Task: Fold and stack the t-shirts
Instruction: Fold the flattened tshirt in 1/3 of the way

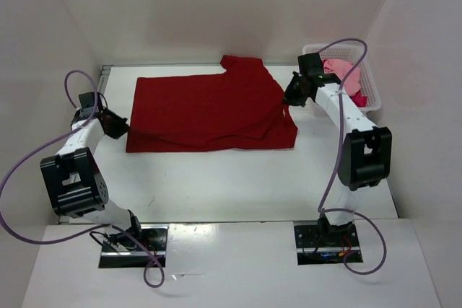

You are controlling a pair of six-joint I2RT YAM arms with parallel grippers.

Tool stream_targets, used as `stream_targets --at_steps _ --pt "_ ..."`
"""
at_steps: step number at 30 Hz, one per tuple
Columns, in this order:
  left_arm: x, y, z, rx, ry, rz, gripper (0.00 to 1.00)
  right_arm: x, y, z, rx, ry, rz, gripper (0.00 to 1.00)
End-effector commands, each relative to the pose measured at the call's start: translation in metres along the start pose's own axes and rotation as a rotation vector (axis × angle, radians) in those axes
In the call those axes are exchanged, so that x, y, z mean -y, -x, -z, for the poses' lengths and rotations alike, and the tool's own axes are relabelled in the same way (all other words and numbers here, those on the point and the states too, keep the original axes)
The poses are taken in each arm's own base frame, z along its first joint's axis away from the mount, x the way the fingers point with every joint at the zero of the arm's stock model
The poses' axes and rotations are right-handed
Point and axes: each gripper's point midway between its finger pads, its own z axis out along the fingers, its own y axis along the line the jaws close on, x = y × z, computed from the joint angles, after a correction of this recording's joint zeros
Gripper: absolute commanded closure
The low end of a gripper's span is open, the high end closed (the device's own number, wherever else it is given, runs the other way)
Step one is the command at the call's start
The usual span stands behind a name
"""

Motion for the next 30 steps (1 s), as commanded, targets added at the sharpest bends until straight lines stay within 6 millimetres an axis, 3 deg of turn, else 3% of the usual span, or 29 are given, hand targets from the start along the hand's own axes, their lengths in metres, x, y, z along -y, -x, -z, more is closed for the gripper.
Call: stream_targets --at_steps 1,4,7,8,12,15,18,22,24,25,27,29,30 --pt "0.027 0.032 0.002 0.079 -0.075 -0.001 1.00 -0.011 0.047 -0.013 0.116 0.007 0.036 1.00" --pt "0.034 0.030 -0.012 0.054 -0.068 -0.013 1.00 -0.012 0.065 -0.024 0.140 -0.003 0.038 1.00" --pt "0.036 0.027 -0.034 0.029 -0.047 -0.033 0.99 -0.011 0.071 -0.048 0.120 -0.012 0.031 1.00" --pt "0.037 0.029 -0.038 0.027 -0.045 -0.032 0.98 -0.017 0.081 -0.042 0.150 -0.002 0.032 1.00" --pt "0.041 0.026 -0.057 0.009 -0.033 -0.045 0.97 -0.007 0.093 -0.064 0.146 -0.023 0.014 1.00" --pt "0.036 0.025 -0.067 0.002 -0.009 -0.042 0.90 -0.009 0.093 -0.081 0.132 -0.010 0.024 1.00" --pt "0.034 0.029 -0.074 0.012 0.011 -0.031 0.78 -0.017 0.096 -0.088 0.128 0.021 0.006 0.93" --pt "0.045 0.039 -0.055 0.068 -0.029 -0.016 0.70 -0.033 0.105 -0.079 0.139 0.076 -0.009 0.90" --pt "0.050 0.056 -0.039 0.116 -0.056 0.005 0.63 -0.040 0.109 -0.067 0.151 0.101 -0.006 0.81" --pt "0.049 0.054 -0.036 0.117 -0.058 0.005 0.60 -0.042 0.110 -0.056 0.164 0.110 -0.005 0.78" --pt "0.039 0.051 -0.030 0.115 -0.043 0.006 0.57 -0.039 0.106 -0.043 0.167 0.109 0.018 0.66" --pt "0.026 0.053 -0.017 0.135 -0.037 0.026 0.57 -0.030 0.094 -0.028 0.176 0.101 0.017 0.60" --pt "0.014 0.038 -0.020 0.107 -0.025 0.029 0.57 -0.024 0.089 -0.024 0.181 0.085 0.025 0.60"
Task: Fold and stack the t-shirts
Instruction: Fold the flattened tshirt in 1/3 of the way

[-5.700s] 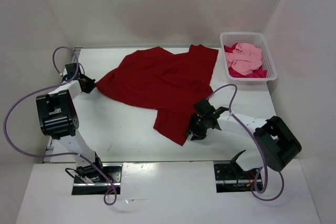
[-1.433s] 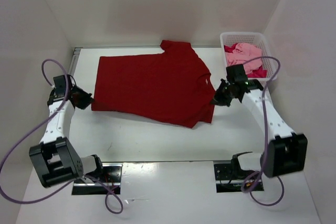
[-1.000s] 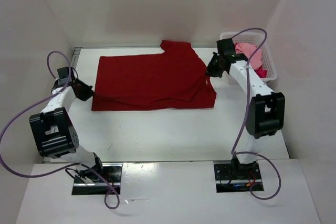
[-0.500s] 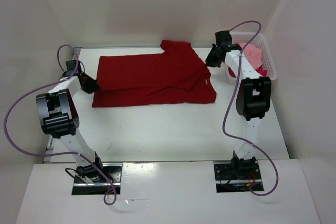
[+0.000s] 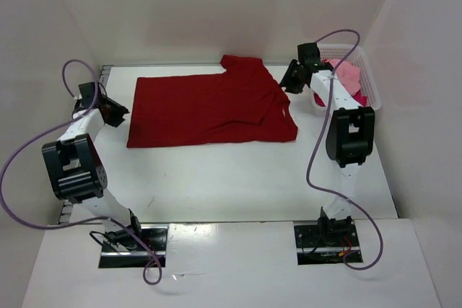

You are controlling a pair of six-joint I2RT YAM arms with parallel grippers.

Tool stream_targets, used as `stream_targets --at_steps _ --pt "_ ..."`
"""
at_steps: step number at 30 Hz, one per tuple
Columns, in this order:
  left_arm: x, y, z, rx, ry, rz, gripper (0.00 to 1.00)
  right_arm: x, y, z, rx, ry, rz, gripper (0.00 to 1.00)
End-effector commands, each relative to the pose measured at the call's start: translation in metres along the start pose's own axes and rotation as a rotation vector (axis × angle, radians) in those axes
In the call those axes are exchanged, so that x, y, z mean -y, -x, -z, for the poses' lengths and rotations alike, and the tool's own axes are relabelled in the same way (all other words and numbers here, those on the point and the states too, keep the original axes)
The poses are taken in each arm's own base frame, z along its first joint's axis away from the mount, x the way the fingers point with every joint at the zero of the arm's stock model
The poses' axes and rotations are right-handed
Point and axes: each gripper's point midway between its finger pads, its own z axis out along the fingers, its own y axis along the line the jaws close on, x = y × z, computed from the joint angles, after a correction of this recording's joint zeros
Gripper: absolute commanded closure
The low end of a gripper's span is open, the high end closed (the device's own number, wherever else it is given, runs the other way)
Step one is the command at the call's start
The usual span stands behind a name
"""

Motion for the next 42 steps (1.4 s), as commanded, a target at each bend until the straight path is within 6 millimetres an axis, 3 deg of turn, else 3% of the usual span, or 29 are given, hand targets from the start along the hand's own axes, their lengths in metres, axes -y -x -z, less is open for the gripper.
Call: stream_targets --at_steps 1,2,3,4,5,6,7,9,10,12,17,23,27,28,31,32,33,36,40,42 --pt "-0.017 -0.004 0.020 0.035 -0.001 0.009 0.57 -0.005 0.010 0.060 0.117 0.053 0.024 0.64" --pt "-0.022 -0.009 0.021 0.027 0.006 0.000 0.58 0.001 0.001 0.062 0.109 0.047 0.023 0.74" --pt "-0.032 -0.021 0.023 0.009 0.022 0.002 0.59 0.010 -0.008 0.063 0.107 0.023 0.008 0.90" --pt "-0.040 -0.026 0.021 -0.008 0.032 0.013 0.61 0.031 -0.034 0.056 0.059 -0.021 0.003 0.97" --pt "-0.044 -0.033 0.024 -0.026 0.033 0.005 0.62 0.034 -0.037 0.064 0.073 -0.026 -0.009 1.00" --pt "-0.050 -0.033 0.027 -0.023 0.039 0.014 0.62 0.042 -0.045 0.065 0.070 -0.043 -0.010 1.00" --pt "-0.059 -0.046 0.025 -0.054 0.054 0.018 0.62 0.061 -0.066 0.061 0.036 -0.092 -0.023 1.00" --pt "-0.072 -0.047 0.026 -0.054 0.075 0.041 0.62 0.069 -0.076 0.066 0.036 -0.104 -0.034 1.00" --pt "-0.073 -0.051 0.026 -0.069 0.072 0.043 0.62 0.086 -0.091 0.064 0.010 -0.143 -0.051 0.93" --pt "-0.081 -0.054 0.023 -0.079 0.091 0.054 0.55 0.098 -0.104 0.063 -0.002 -0.159 -0.071 0.84" --pt "-0.079 -0.054 0.018 -0.081 0.079 0.066 0.52 0.107 -0.119 0.057 -0.020 -0.174 -0.104 0.67" --pt "-0.083 -0.063 0.001 -0.123 0.075 0.091 0.51 0.121 -0.135 0.037 -0.057 -0.215 -0.134 0.60" --pt "-0.085 -0.067 -0.004 -0.141 0.079 0.095 0.61 0.123 -0.134 0.027 -0.047 -0.221 -0.153 0.56" --pt "-0.085 -0.067 -0.004 -0.141 0.079 0.095 0.69 0.122 -0.132 0.027 -0.039 -0.215 -0.153 0.55" --pt "-0.084 -0.066 -0.006 -0.141 0.079 0.095 0.79 0.121 -0.137 0.015 -0.068 -0.208 -0.165 0.55" --pt "-0.085 -0.066 -0.007 -0.147 0.083 0.087 0.85 0.122 -0.139 0.013 -0.076 -0.214 -0.165 0.57" --pt "-0.085 -0.066 -0.007 -0.147 0.083 0.087 0.89 0.122 -0.139 0.013 -0.074 -0.214 -0.177 0.73" --pt "-0.091 -0.066 -0.007 -0.150 0.115 0.077 0.98 0.131 -0.142 0.017 -0.065 -0.263 -0.196 0.90" --pt "-0.105 -0.070 0.007 -0.143 0.178 0.044 1.00 0.140 -0.143 0.041 -0.063 -0.310 -0.209 0.95" --pt "-0.113 -0.076 0.014 -0.148 0.189 0.053 1.00 0.155 -0.158 0.054 -0.108 -0.350 -0.229 0.98"
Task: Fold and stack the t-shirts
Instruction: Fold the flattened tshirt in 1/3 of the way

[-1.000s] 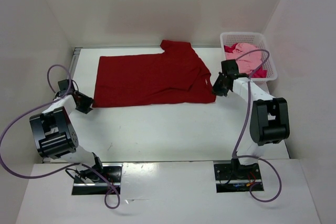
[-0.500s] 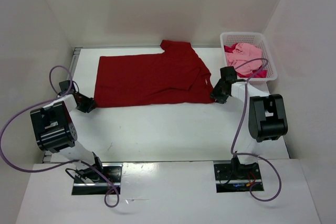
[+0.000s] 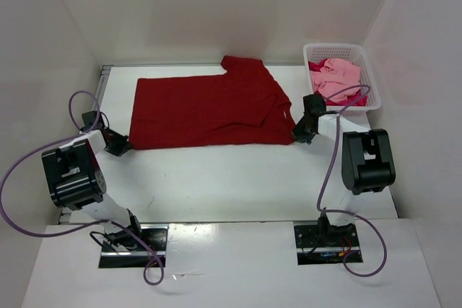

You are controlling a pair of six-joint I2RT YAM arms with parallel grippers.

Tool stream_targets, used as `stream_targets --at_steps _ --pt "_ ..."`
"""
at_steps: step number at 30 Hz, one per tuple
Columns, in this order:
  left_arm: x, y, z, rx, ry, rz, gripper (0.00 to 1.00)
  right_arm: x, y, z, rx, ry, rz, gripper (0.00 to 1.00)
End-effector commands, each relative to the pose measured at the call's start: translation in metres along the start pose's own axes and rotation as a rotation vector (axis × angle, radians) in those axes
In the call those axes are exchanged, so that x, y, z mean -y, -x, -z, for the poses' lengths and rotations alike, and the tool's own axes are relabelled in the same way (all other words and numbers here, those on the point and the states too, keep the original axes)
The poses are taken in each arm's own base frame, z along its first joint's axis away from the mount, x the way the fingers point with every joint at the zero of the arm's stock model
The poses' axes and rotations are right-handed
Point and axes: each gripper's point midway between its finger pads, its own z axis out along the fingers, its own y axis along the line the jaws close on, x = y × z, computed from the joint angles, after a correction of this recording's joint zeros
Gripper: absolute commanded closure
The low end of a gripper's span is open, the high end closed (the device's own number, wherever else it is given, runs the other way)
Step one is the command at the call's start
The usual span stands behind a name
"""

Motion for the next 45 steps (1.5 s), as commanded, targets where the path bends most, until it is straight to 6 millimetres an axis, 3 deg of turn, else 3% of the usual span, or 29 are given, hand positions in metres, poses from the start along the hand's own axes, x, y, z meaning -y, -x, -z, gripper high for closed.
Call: stream_targets --at_steps 1,2,4,6,7,13,16,20,21,22,23,24,26,27,29,31,32,33,34,36,37,38,40,43,45 --pt "-0.027 -0.008 0.017 0.006 0.074 -0.023 1.00 0.037 -0.009 0.022 -0.030 -0.080 -0.058 0.99" --pt "-0.036 -0.014 0.019 -0.010 0.093 -0.011 1.00 0.050 -0.020 0.025 -0.055 -0.094 -0.072 0.99" --pt "-0.045 -0.015 0.030 -0.015 0.112 -0.011 1.00 0.058 -0.018 0.047 -0.027 -0.071 -0.101 1.00" --pt "-0.056 -0.026 0.039 -0.050 0.125 0.000 1.00 0.054 -0.025 0.068 -0.033 -0.024 -0.111 1.00" --pt "-0.055 -0.023 0.047 -0.034 0.118 0.007 1.00 0.047 -0.031 0.075 -0.063 0.015 -0.123 1.00" --pt "-0.050 -0.046 0.080 -0.093 0.096 0.082 1.00 0.050 -0.051 0.118 -0.108 0.047 -0.144 0.98" --pt "-0.048 -0.054 0.090 -0.119 0.095 0.097 0.93 0.058 -0.060 0.135 -0.118 0.038 -0.145 0.93" --pt "-0.041 -0.058 0.096 -0.137 0.056 0.097 0.55 0.058 -0.054 0.158 -0.081 0.046 -0.105 0.69" --pt "-0.038 -0.053 0.096 -0.123 0.044 0.093 0.29 0.057 -0.048 0.165 -0.057 0.055 -0.085 0.60" --pt "-0.038 -0.053 0.096 -0.123 0.044 0.093 0.15 0.057 -0.045 0.168 -0.047 0.051 -0.074 0.56" --pt "-0.034 -0.041 0.100 -0.075 0.044 0.071 0.02 0.052 -0.038 0.174 -0.026 0.069 -0.050 0.53" --pt "-0.033 -0.036 0.104 -0.052 0.051 0.067 0.00 0.049 -0.035 0.177 -0.015 0.078 -0.037 0.51" --pt "-0.031 -0.027 0.107 -0.012 0.046 0.034 0.00 0.042 -0.031 0.171 -0.021 0.094 -0.002 0.51" --pt "-0.030 -0.023 0.109 0.003 0.048 0.023 0.00 0.033 -0.033 0.169 -0.038 0.121 0.028 0.57" --pt "-0.007 -0.019 0.109 0.024 -0.062 -0.034 0.00 0.018 -0.044 0.159 -0.094 0.170 0.077 0.71" --pt "0.025 -0.034 0.108 0.004 -0.191 -0.132 0.52 0.000 -0.053 0.140 -0.127 0.214 0.094 0.97" --pt "0.034 -0.041 0.108 -0.004 -0.212 -0.155 0.70 -0.009 -0.055 0.136 -0.128 0.232 0.104 1.00" --pt "0.046 -0.062 0.107 -0.034 -0.220 -0.211 0.82 -0.028 -0.062 0.127 -0.125 0.275 0.143 1.00" --pt "0.054 -0.070 0.106 -0.030 -0.225 -0.245 0.94 -0.034 -0.068 0.121 -0.132 0.287 0.152 1.00" --pt "0.071 -0.087 0.109 -0.010 -0.238 -0.296 0.96 -0.050 -0.083 0.113 -0.168 0.328 0.175 0.93" --pt "0.088 -0.112 0.111 -0.043 -0.278 -0.361 0.96 -0.056 -0.086 0.101 -0.175 0.330 0.185 0.87" --pt "0.093 -0.126 0.107 -0.075 -0.285 -0.381 0.96 -0.058 -0.090 0.095 -0.188 0.324 0.184 0.72" --pt "0.102 -0.165 0.105 -0.151 -0.315 -0.433 0.94 -0.062 -0.093 0.077 -0.194 0.313 0.193 0.61" --pt "0.100 -0.200 0.087 -0.232 -0.305 -0.490 0.90 -0.060 -0.096 0.063 -0.202 0.303 0.211 0.51" --pt "0.098 -0.205 0.083 -0.239 -0.305 -0.499 0.88 -0.057 -0.099 0.057 -0.198 0.306 0.211 0.47"
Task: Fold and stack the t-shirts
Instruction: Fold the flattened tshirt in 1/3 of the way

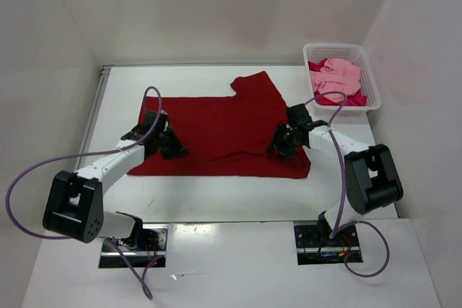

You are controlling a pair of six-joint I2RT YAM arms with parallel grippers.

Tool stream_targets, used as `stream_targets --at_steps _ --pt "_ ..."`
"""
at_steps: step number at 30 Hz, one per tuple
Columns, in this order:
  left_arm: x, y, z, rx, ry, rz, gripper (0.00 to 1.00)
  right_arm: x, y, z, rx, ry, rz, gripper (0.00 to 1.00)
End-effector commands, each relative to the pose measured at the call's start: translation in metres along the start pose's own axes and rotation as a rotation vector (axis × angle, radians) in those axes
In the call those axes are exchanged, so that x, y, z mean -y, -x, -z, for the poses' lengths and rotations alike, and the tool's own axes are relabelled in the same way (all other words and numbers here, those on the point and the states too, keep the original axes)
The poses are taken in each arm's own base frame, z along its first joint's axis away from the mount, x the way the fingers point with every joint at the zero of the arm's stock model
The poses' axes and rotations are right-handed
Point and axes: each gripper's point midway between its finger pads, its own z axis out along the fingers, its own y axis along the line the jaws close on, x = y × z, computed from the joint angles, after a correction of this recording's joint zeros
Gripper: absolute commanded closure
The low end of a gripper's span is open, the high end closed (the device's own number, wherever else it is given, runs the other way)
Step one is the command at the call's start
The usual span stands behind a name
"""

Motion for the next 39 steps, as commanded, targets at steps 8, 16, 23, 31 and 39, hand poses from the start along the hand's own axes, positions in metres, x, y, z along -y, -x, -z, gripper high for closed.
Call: stream_targets --at_steps 8,16,23,31,39 --pt "-0.014 0.010 -0.017 0.039 0.033 0.026 0.85 -0.011 0.011 -0.025 0.042 0.058 0.021 0.53" --pt "-0.036 0.013 -0.019 0.043 0.072 0.043 0.84 -0.011 0.012 -0.034 0.024 0.053 0.018 0.65" --pt "-0.060 0.017 -0.016 0.052 0.115 0.073 0.84 -0.022 0.015 -0.035 0.000 0.083 0.020 0.82" --pt "-0.060 0.020 -0.013 0.071 0.105 0.077 0.84 -0.080 0.035 -0.020 0.004 0.188 0.076 0.82" --pt "-0.056 0.028 -0.013 0.080 0.109 0.067 0.84 -0.131 0.071 -0.050 -0.005 0.254 0.067 0.83"
